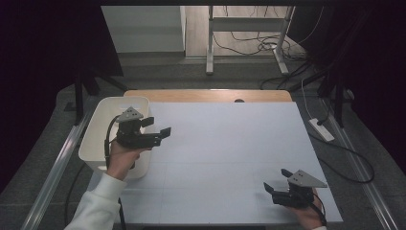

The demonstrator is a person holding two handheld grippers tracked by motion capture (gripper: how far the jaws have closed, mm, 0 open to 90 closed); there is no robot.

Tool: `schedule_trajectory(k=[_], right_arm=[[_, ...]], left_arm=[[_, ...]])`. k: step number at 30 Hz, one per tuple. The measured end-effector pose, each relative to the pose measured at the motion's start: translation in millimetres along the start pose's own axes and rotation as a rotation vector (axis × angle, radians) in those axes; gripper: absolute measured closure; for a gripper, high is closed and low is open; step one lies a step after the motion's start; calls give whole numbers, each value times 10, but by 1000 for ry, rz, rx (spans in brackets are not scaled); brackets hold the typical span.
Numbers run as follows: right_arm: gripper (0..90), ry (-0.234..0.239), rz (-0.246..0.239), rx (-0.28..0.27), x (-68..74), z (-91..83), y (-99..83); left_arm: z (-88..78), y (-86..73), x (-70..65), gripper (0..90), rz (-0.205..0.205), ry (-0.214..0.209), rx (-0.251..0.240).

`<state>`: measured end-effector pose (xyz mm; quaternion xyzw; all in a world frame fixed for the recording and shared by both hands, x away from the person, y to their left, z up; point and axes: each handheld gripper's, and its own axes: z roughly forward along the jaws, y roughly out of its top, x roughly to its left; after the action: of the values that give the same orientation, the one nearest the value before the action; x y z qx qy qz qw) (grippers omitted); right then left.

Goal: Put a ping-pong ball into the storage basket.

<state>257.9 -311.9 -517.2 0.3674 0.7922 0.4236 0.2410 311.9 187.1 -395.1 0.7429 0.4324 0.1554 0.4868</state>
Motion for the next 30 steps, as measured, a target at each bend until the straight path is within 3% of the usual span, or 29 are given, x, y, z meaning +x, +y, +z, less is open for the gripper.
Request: schedule_trajectory(k=[5, 13, 18, 23, 30], right_arm=[[161, -3, -1, 2, -1, 0, 0], [161, -5, -1, 3, 3, -5, -2], [161, -7, -4, 3, 0, -7, -3], [161, -1, -3, 5, 11, -4, -2], [161, -2, -1, 9, 13, 1, -4]], left_arm=[[14, -88, -107, 198, 10, -40, -1], [52, -252, -368, 190, 64, -91, 14], [45, -361, -464, 189, 77, -93, 13], [48, -525, -561, 195, 129, -54, 31], [11, -703, -688, 193, 143, -77, 29]])
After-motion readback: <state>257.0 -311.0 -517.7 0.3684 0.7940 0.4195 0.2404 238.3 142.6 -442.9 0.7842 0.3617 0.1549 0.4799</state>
